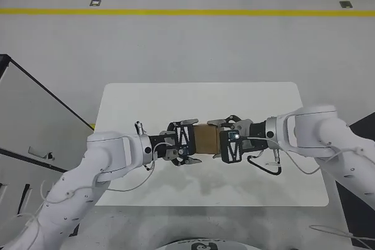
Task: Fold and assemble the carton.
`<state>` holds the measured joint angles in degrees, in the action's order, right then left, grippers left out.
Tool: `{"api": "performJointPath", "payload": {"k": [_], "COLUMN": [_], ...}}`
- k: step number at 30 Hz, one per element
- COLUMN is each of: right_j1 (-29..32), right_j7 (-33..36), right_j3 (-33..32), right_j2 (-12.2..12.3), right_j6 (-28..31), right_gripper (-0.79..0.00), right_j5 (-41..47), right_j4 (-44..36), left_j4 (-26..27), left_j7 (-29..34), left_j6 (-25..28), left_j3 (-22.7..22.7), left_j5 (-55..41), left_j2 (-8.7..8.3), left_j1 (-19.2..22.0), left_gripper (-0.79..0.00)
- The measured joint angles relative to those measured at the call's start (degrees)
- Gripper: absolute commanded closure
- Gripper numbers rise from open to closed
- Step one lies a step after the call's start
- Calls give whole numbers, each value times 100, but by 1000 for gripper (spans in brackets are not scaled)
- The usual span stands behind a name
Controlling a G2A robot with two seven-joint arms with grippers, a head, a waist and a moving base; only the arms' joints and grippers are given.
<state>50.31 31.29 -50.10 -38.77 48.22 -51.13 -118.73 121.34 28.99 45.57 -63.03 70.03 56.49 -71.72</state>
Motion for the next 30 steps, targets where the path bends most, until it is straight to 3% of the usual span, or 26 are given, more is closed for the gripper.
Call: {"api": "performJointPath", "payload": {"k": [7, 11, 15, 17, 27, 28, 29, 30], "right_j1": [-78, -90, -83, -77, -40, -34, -29, -25], "right_j7": [94, 141, 176, 194, 290, 302, 308, 311], "right_j3": [77, 84, 78, 72, 29, 20, 12, 3], "right_j2": [-74, -100, -119, -128, -163, -166, -168, -169], "right_j6": [22, 9, 19, 25, 17, 14, 15, 23], "right_gripper": [0, 0, 0, 0, 0, -86, -474, -785], "right_j5": [60, 90, 118, 123, 159, 166, 174, 185], "right_j4": [42, 52, 52, 42, 20, 15, 9, 5], "left_j4": [-15, -43, -63, -60, -28, -25, -23, -21], "left_j7": [31, 32, 28, 22, 17, 18, 19, 21], "left_j6": [-75, -91, -104, -106, -111, -112, -117, -121], "left_j3": [63, 76, 76, 73, 41, 38, 35, 32], "left_j5": [-4, -11, -21, -26, -28, -30, -32, -34], "left_j2": [8, 7, 3, 1, -15, -17, -18, -19], "left_j1": [51, 52, 42, 37, -3, -6, -9, -12], "left_gripper": [-782, -662, -453, -391, -311, -280, -243, -209]}}
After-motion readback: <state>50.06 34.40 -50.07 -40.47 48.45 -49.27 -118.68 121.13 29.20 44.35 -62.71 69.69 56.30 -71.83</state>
